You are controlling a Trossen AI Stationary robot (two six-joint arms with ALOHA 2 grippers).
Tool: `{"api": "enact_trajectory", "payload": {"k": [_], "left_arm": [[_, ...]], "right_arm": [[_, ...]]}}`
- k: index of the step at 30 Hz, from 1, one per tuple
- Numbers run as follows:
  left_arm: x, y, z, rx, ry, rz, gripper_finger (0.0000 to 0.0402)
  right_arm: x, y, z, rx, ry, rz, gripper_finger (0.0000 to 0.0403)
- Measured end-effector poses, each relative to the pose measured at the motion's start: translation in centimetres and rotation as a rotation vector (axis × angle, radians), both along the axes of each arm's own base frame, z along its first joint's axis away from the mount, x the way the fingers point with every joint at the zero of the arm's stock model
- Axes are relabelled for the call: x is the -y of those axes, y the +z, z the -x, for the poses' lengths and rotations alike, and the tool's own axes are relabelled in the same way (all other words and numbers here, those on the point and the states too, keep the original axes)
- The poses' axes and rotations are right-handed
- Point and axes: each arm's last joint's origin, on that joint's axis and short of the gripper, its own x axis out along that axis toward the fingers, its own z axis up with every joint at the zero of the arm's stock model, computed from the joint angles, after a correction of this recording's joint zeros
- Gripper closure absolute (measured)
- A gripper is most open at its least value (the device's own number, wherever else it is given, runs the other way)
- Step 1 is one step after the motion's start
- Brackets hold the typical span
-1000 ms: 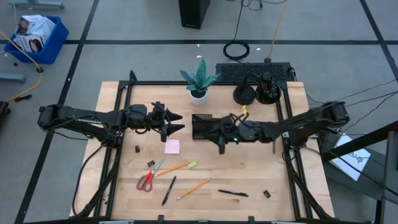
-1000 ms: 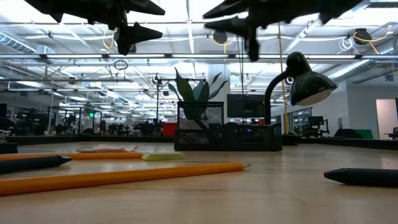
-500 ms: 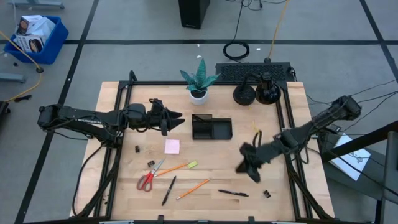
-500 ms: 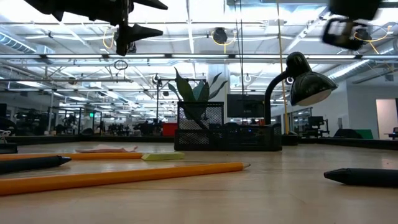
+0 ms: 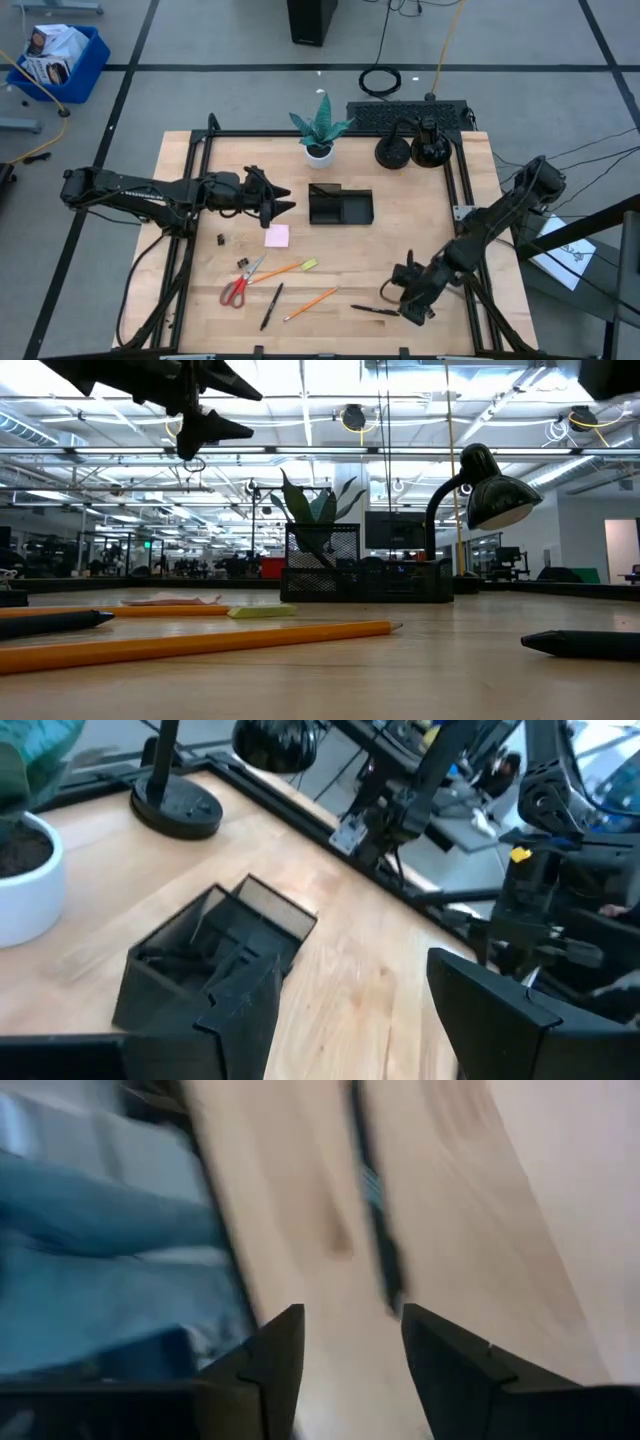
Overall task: Pick and place office supplies into organizer
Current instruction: Put the black pen into the black desk organizer
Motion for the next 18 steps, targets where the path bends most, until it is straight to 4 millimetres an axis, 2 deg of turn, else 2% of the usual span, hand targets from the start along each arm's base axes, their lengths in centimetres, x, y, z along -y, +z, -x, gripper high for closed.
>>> {"api": "enact_trajectory", "payload": {"k": [3, 10, 18], "left_arm": [[0.2, -0.3, 0.1, -0.029, -0.016, -0.015, 0.0147], [0.5, -0.5, 0.1, -0.053, -0.031, -0.022, 0.0146], [0.5, -0.5, 0.1, -0.058, -0.039, -0.046, 0.0146]], "right_arm": [[-0.9, -1.1, 0.4, -0.032, 0.026, 0.03, 0.0242], [-1.7, -2.0, -0.3, -0.03, 0.006, 0.001, 0.0247], [-3.8, 0.0, -2.4, 0.003, 0.063, -0.011, 0.0247]]}}
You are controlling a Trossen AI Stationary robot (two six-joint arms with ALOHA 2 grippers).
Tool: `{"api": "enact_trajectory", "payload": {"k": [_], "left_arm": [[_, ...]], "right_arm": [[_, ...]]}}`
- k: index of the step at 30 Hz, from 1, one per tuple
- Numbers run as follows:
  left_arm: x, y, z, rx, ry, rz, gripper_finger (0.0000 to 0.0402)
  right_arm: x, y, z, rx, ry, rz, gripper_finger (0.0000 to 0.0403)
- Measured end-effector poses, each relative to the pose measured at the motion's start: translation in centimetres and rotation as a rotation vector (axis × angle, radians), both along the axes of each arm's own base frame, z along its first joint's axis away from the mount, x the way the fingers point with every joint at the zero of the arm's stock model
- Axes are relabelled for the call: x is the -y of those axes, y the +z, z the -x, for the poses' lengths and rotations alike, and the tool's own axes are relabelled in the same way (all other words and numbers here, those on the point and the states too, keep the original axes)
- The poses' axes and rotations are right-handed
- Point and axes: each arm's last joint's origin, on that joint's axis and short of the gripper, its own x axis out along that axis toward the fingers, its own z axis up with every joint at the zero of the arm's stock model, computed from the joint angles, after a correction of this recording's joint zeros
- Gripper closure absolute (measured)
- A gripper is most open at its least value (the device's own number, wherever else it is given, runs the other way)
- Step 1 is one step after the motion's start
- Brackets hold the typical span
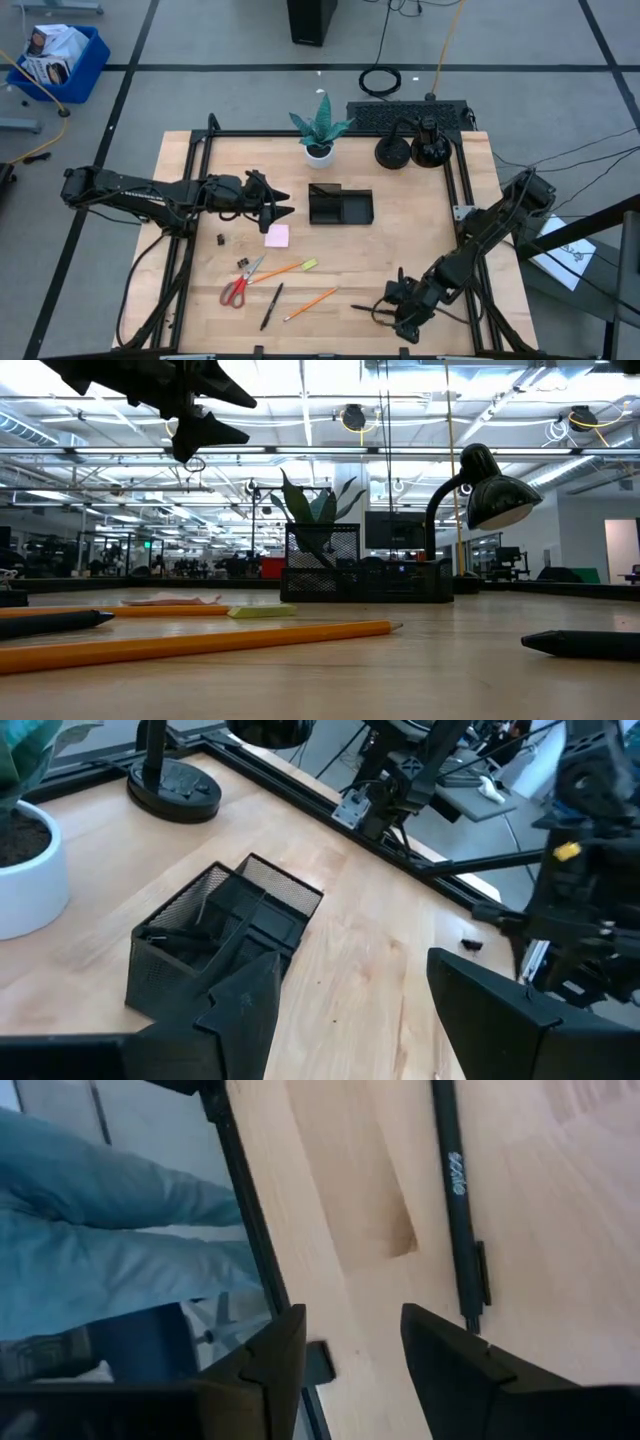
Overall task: Pick and place office supplies into organizer
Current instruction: Put the black pen into the black desk organizer
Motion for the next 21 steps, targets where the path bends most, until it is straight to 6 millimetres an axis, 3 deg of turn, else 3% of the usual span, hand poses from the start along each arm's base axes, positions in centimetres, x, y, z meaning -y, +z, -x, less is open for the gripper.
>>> {"api": "enact_trajectory", "payload": {"k": [4, 9, 13, 21], "left_arm": [[0.0, -0.1, 0.0, -0.01, 0.002, -0.006, 0.0147], [0.0, -0.1, 0.0, -0.011, 0.006, -0.008, 0.0147], [0.0, -0.1, 0.0, -0.011, 0.01, -0.001, 0.0147], [0.0, -0.1, 0.0, -0.01, 0.011, 0.005, 0.0147]], "right_arm": [[-0.4, 0.7, -0.4, -0.052, 0.038, 0.084, 0.0247], [0.1, -0.5, -0.2, -0.117, -0.003, 0.236, 0.0248], [0.0, -1.8, -0.4, -0.148, -0.028, 0.242, 0.0248], [-0.8, -2.2, -0.4, -0.123, -0.007, 0.232, 0.0248]]}}
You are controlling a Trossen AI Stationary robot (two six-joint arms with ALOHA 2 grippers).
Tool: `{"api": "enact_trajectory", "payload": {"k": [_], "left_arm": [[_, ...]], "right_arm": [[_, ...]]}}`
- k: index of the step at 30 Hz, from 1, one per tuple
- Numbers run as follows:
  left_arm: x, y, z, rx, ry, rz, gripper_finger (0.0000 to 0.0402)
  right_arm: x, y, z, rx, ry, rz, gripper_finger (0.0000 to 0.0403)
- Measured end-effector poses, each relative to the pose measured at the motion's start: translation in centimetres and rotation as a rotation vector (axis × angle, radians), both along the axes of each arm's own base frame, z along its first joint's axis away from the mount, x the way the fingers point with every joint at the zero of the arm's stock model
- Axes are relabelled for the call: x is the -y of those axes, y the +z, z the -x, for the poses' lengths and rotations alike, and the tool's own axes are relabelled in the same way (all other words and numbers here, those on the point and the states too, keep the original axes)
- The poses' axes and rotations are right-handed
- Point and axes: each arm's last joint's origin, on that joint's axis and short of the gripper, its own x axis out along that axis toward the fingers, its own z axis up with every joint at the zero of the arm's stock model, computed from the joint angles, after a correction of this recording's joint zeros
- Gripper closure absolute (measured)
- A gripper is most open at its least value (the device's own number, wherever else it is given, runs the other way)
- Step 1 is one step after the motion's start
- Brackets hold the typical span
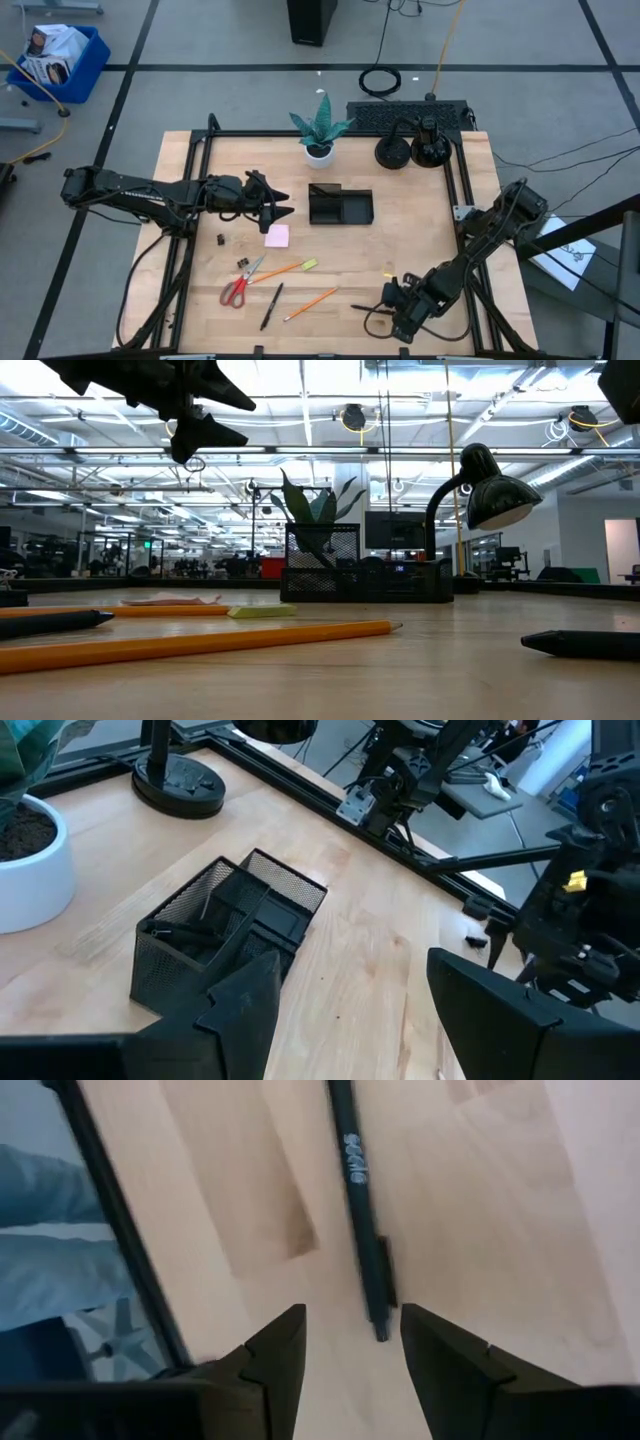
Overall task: Pick and place office supplies into organizer
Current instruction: Put the black pen into the black desk organizer
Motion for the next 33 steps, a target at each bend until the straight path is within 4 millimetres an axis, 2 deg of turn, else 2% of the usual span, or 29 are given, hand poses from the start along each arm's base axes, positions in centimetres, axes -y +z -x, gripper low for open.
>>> {"api": "enact_trajectory", "payload": {"k": [6, 19, 33], "left_arm": [[0.0, 0.0, 0.0, 0.0, 0.0, 0.0, 0.0147], [0.0, 0.0, 0.0, 0.001, 0.006, 0.019, 0.0147], [0.0, 0.0, 0.0, 0.005, 0.009, 0.028, 0.0147]], "right_arm": [[0.1, -0.5, 0.2, -0.004, 0.032, 0.061, 0.0248], [-0.8, -1.9, -0.5, 0.038, 0.115, 0.056, 0.0248], [-0.2, -2.3, -0.1, 0.028, 0.213, 0.149, 0.0255]]}}
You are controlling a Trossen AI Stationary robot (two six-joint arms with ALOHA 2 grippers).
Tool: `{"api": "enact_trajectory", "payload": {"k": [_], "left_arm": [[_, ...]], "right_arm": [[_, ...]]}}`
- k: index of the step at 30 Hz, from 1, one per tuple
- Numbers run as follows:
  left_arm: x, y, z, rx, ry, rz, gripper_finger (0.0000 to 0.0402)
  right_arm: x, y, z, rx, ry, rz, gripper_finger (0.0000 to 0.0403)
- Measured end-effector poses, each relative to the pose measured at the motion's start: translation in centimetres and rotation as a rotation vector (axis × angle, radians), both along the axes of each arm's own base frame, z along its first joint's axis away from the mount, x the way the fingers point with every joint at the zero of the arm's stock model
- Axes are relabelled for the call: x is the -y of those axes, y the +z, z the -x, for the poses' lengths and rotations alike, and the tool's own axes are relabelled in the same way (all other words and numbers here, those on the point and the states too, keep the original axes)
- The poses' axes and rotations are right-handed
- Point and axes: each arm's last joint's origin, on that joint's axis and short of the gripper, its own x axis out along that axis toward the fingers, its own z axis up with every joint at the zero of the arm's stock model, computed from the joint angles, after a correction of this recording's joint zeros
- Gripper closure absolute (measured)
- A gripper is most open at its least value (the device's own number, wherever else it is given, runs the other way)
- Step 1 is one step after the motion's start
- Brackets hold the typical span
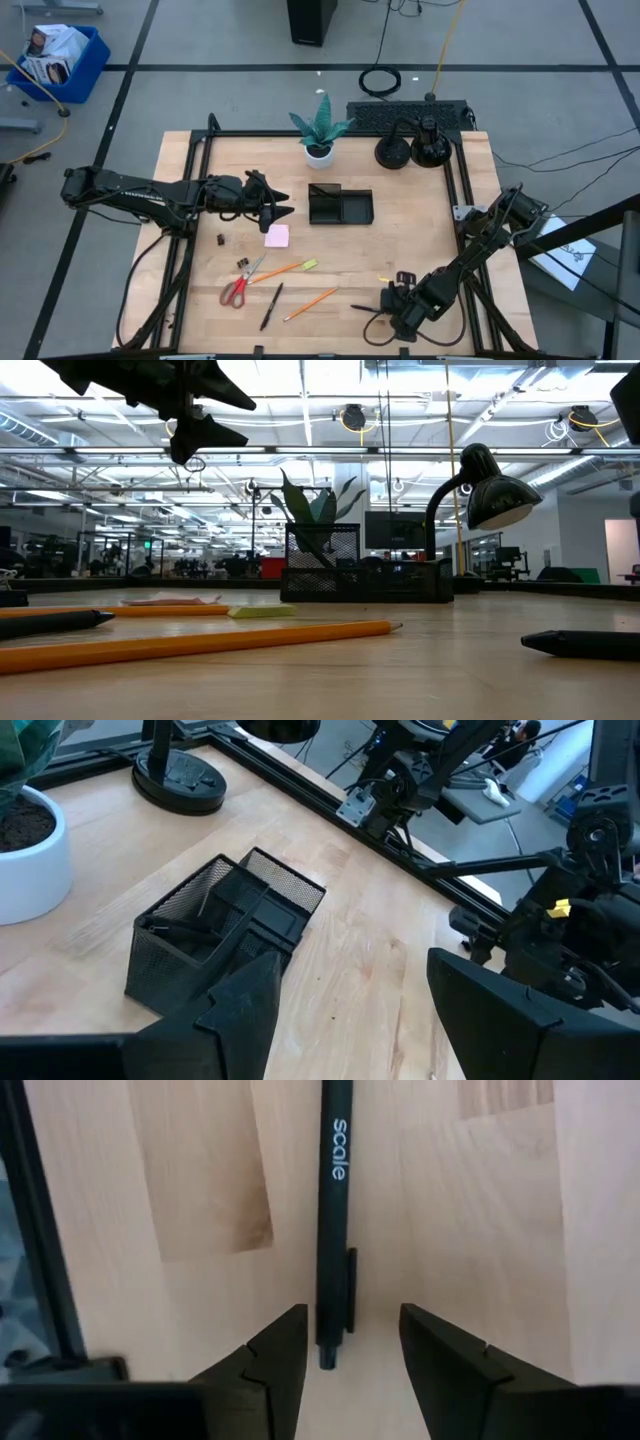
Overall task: Pick and place office supplies into organizer
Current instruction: Put the black pen into the black desk organizer
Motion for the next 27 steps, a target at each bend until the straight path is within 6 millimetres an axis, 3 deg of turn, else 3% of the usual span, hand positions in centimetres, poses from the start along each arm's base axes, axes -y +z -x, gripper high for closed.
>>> {"api": "enact_trajectory", "payload": {"k": [6, 20, 27], "left_arm": [[0.0, 0.0, 0.0, 0.002, 0.007, 0.022, 0.0147], [0.1, 0.0, 0.0, 0.003, -0.002, 0.065, 0.0147], [0.0, 0.0, 0.0, -0.003, -0.009, -0.018, 0.0147]], "right_arm": [[-0.4, -0.3, 0.0, 0.058, 0.08, -0.019, 0.0278], [-0.9, -2.0, -0.3, 0.076, 0.06, 0.044, 0.0286], [-0.6, -2.1, -0.3, 0.074, 0.054, 0.059, 0.0344]]}}
